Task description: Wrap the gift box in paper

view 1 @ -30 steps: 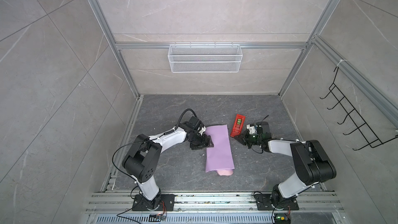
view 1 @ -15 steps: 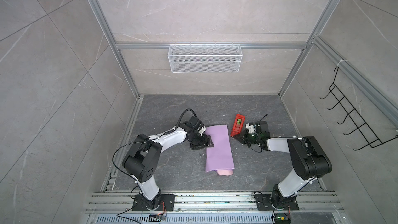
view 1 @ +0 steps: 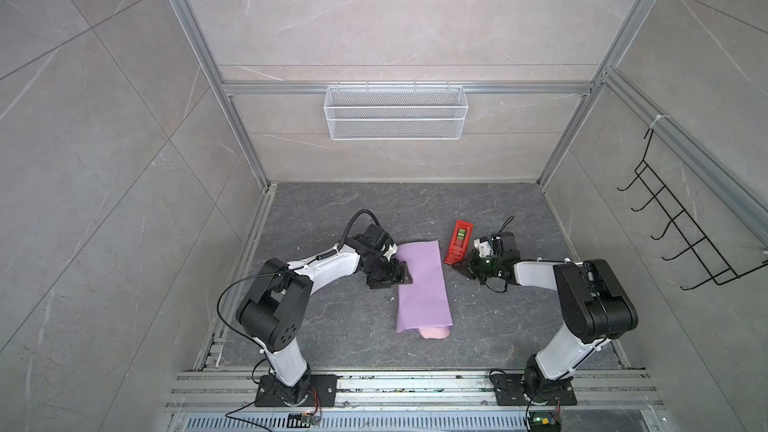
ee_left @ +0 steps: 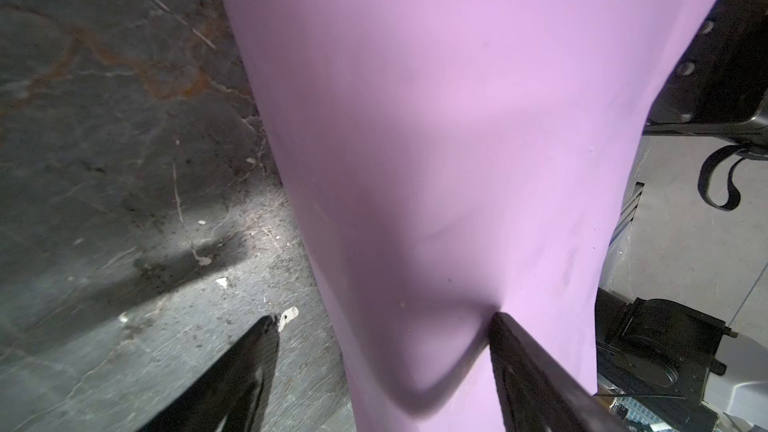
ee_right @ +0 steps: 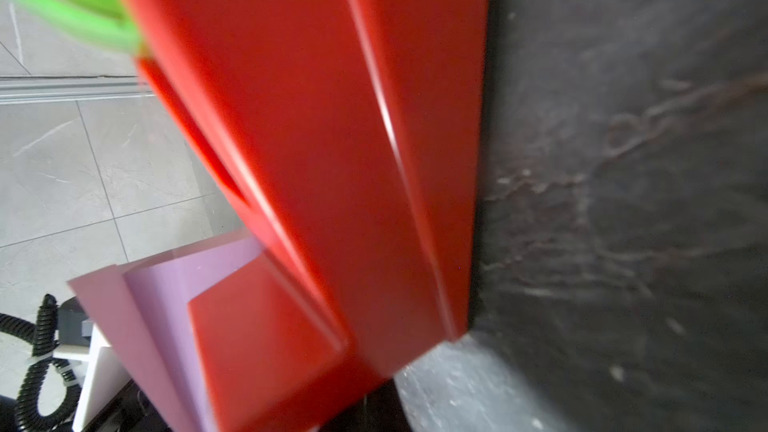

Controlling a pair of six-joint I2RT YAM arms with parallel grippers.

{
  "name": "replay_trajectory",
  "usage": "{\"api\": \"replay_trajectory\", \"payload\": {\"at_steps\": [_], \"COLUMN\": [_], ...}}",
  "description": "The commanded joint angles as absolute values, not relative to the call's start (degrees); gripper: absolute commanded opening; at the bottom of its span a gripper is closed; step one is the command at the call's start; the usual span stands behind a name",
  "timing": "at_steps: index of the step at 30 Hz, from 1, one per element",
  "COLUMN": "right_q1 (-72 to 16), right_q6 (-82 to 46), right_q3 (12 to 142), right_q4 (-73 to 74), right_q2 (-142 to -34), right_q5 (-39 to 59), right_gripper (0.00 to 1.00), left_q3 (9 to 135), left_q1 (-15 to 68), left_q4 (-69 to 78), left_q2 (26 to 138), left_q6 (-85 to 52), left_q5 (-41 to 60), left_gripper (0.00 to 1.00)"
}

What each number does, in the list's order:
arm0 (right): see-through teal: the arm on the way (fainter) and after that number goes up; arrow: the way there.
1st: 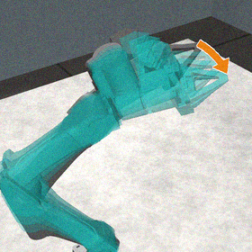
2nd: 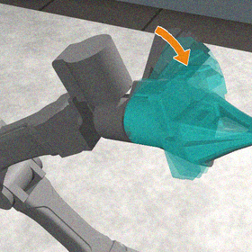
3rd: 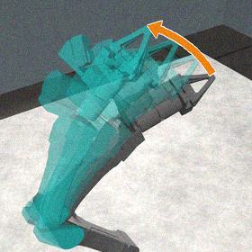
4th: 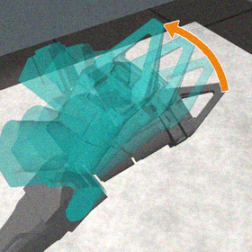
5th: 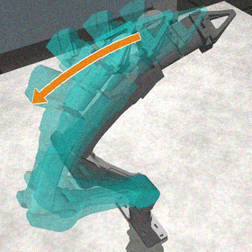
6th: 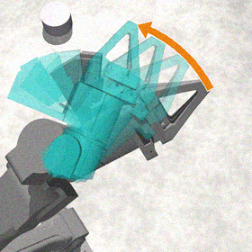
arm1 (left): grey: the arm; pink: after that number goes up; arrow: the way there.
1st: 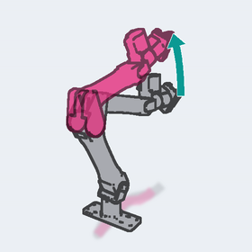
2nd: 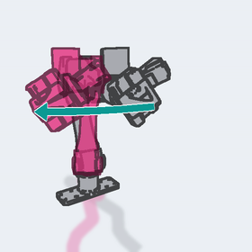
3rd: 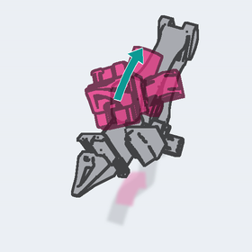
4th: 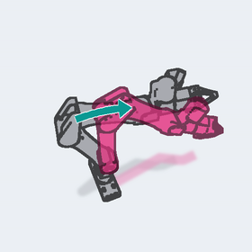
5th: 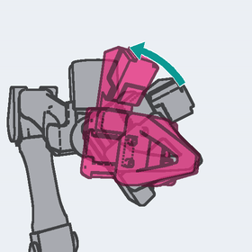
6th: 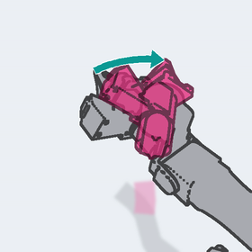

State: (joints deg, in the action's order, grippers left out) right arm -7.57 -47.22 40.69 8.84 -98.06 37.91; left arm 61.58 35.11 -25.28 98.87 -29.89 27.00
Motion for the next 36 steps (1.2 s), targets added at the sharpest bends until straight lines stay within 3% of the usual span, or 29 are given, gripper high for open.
{"api": "replay_trajectory", "payload": {"at_steps": [1,36], "right_q1": [-6.7,-1.3], "right_q6": [-44.9,-36.1], "right_q3": [42.3,48.4], "right_q4": [3.1,-8.6], "right_q2": [-99.0,-101.8], "right_q5": [32.8,34.2], "right_gripper": [0.00,0.00], "left_q3": [60.4,60.4], "left_q1": [35.7,35.6], "left_q4": [-29.8,-29.8], "left_q2": [102.0,102.1], "left_q6": [-28.3,-28.1], "left_q5": [21.6,21.6], "left_gripper": [0.81,0.81]}}
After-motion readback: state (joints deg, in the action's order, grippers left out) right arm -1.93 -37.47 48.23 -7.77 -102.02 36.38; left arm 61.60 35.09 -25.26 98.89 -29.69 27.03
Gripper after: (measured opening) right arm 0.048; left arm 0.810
